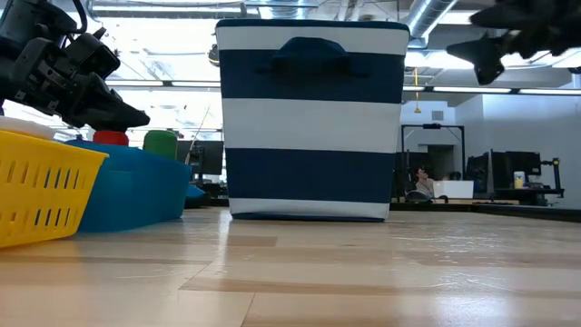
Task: Pick & place medical supplies in basket/bin
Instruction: Return to Home Position
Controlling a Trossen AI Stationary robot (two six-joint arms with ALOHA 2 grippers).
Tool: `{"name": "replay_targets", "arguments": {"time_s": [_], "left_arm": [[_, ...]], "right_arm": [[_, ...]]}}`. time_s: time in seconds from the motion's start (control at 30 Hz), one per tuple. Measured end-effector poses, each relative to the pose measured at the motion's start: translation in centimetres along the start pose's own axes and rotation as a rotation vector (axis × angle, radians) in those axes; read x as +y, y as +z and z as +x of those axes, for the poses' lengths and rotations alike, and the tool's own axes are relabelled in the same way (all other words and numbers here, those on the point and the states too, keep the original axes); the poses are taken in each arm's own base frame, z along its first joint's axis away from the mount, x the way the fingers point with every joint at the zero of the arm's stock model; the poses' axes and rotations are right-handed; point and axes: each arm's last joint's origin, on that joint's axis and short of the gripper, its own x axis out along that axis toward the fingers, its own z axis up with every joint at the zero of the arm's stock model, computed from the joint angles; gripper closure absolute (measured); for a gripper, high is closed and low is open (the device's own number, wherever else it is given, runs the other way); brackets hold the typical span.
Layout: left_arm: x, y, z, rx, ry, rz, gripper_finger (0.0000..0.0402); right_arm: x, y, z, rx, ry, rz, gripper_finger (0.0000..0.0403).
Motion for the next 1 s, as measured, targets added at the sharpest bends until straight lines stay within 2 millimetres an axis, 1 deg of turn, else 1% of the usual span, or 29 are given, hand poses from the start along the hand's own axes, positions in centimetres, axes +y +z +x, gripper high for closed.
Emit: {"name": "replay_targets", "arguments": {"time_s": [0.13, 0.2, 0.3, 0.5, 0.73, 1.0], "left_arm": [[0.0, 0.0, 0.0, 0.0, 0.0, 0.0, 0.0402], [0.0, 0.0, 0.0, 0.0, 0.0, 0.0, 0.0402], [0.0, 0.0, 0.0, 0.0, 0.0, 0.0, 0.0402], [0.0, 0.0, 0.0, 0.0, 0.0, 0.0, 0.0402], [0.0, 0.0, 0.0, -0.002, 0.0, 0.0, 0.0402], [0.0, 0.0, 0.0, -0.001, 0.0, 0.0, 0.0402]], "right_arm": [[-0.1, -1.8, -0.7, -0.011, 0.1, 0.003, 0.0145], [-0.2, -2.6, -0.9, -0.025, 0.112, 0.002, 0.0145], [-0.5, -3.7, -1.0, -0.064, 0.083, 0.003, 0.0145], [-1.2, -6.0, -0.9, -0.078, 0.034, 0.05, 0.0145], [-1.4, -7.1, -0.3, -0.112, 0.044, 0.065, 0.0145], [-1.6, -7.6, 0.1, -0.059, 0.01, 0.043, 0.0145]]}}
